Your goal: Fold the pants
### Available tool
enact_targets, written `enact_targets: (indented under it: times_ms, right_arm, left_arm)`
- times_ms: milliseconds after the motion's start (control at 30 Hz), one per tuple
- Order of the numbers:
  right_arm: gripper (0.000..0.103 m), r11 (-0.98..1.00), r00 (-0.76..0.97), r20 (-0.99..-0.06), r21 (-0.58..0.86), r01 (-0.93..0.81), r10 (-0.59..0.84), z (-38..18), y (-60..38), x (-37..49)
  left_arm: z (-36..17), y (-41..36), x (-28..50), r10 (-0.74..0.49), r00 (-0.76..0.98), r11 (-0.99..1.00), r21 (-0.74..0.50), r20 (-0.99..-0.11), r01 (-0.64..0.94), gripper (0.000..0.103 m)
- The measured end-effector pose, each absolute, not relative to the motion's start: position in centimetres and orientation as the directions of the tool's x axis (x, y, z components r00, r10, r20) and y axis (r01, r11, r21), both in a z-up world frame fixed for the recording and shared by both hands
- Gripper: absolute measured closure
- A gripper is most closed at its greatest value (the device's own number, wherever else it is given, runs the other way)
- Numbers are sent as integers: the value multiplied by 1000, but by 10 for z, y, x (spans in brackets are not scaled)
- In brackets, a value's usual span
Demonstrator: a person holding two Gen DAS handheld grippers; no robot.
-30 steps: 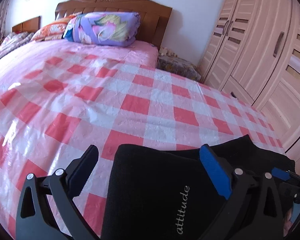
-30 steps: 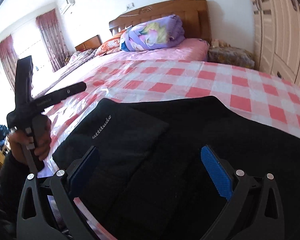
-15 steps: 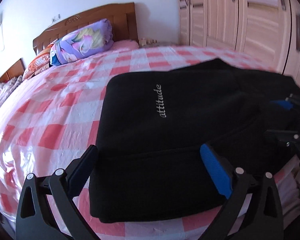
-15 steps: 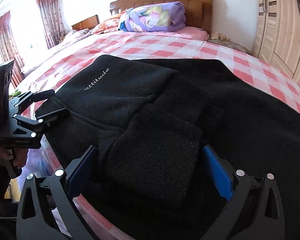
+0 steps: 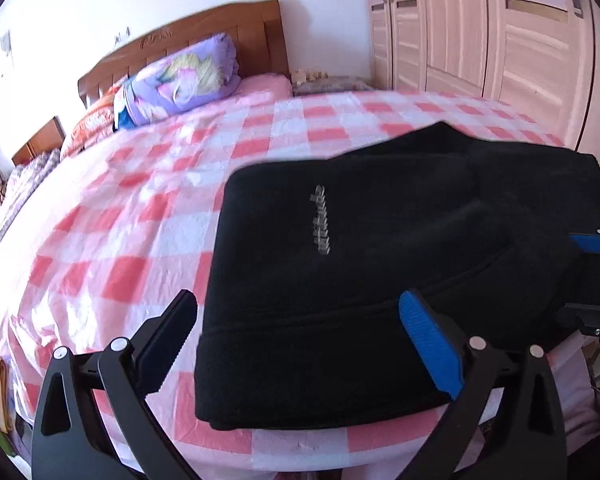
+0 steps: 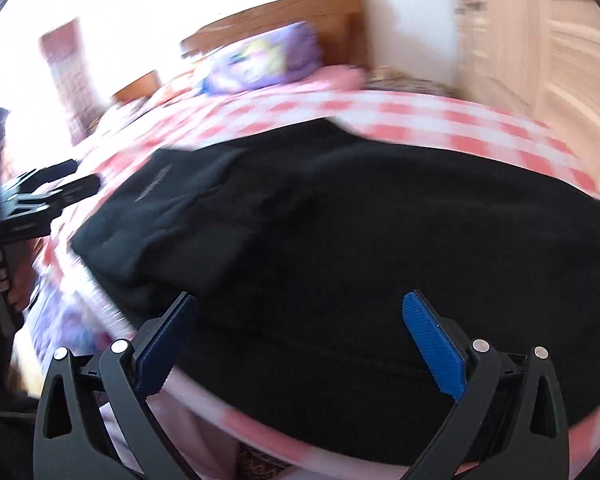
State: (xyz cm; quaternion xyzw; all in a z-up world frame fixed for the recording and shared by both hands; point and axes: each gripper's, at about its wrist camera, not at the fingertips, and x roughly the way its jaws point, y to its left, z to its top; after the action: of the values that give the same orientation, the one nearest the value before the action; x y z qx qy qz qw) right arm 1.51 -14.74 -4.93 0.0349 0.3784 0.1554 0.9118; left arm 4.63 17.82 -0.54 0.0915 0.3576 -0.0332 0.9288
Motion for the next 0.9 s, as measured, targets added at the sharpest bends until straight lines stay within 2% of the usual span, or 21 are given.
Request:
enact_targets:
  times_ms: [133,267,333,500,667,900]
  right_arm:
    - [4,934,763,-571,336,-120,304,-34,-217,-12]
    - [4,894,834,-494,448,2,245,-28,-275,-49]
    - [4,862,830,-512,500,79,220,-34,-302,-59]
    - [4,782,755,-611,582,224,238,-61,-340,-48]
    - [4,780,700,-648,589,211,300,-72,-338,-27]
    - [4,772,634,-694,593,232,343,-70,-330,-14]
  left_arm:
    - [29,139,54,-53,789,970,155,-612,186,2]
    - [31,83,79,-98,759,954,156,-644,256,2]
    - [26,55,89,-148,741,936,148,-655,318,2]
    - [-3,3,112,-176,682,902,161,-710,400,2]
    - [-37,-2,129,-128,634,915,156,-763,373,2]
    - [-43,10,136,-178,597,923,78,-782,377,2]
